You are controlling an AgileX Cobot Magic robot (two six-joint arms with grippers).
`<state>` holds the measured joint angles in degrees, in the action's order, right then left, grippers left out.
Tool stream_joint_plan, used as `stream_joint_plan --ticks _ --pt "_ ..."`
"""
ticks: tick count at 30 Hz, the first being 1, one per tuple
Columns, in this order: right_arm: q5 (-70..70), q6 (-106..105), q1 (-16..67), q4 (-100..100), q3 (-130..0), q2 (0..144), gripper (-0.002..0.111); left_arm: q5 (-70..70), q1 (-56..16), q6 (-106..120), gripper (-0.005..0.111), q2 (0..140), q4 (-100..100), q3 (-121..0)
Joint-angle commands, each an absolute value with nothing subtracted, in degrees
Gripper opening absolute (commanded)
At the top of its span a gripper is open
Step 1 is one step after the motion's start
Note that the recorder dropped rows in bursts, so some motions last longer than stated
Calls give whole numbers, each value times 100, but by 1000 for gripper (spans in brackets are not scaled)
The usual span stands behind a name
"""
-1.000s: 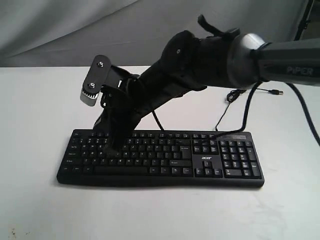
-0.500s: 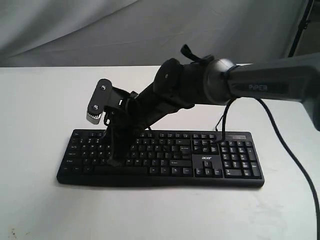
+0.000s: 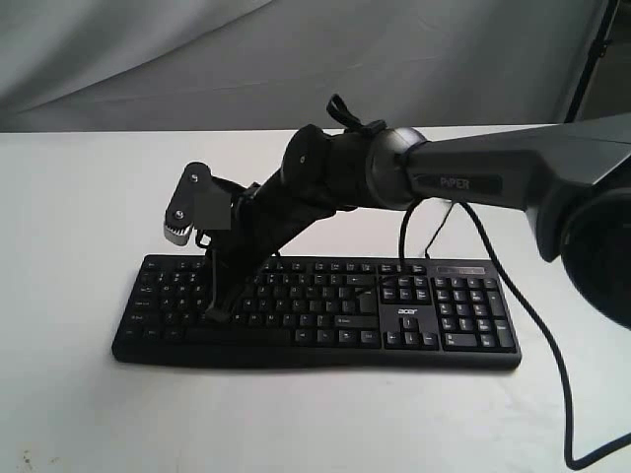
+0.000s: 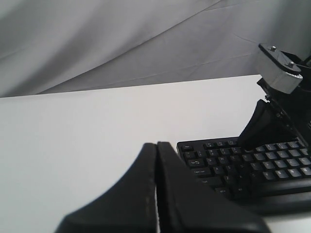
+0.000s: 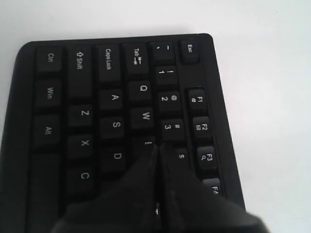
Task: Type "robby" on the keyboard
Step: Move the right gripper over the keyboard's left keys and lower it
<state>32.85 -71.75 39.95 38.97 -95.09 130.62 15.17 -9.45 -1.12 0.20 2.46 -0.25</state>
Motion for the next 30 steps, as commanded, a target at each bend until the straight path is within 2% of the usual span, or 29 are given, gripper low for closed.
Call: stream_joint_plan --ticks 1,11,16,30 --pt "3175 -7150 4005 3881 -9550 13043 0 1486 -982 -128 0 0 274 0" --pt "3050 -7026 4005 3828 -9562 13043 0 1486 -982 -128 0 0 274 0" --pt "3645 -6298 3983 3255 -10052 13131 0 1486 -982 -128 0 0 274 0" --pt "3955 -6295 3983 3221 -10068 13308 0 1486 -982 -128 0 0 274 0"
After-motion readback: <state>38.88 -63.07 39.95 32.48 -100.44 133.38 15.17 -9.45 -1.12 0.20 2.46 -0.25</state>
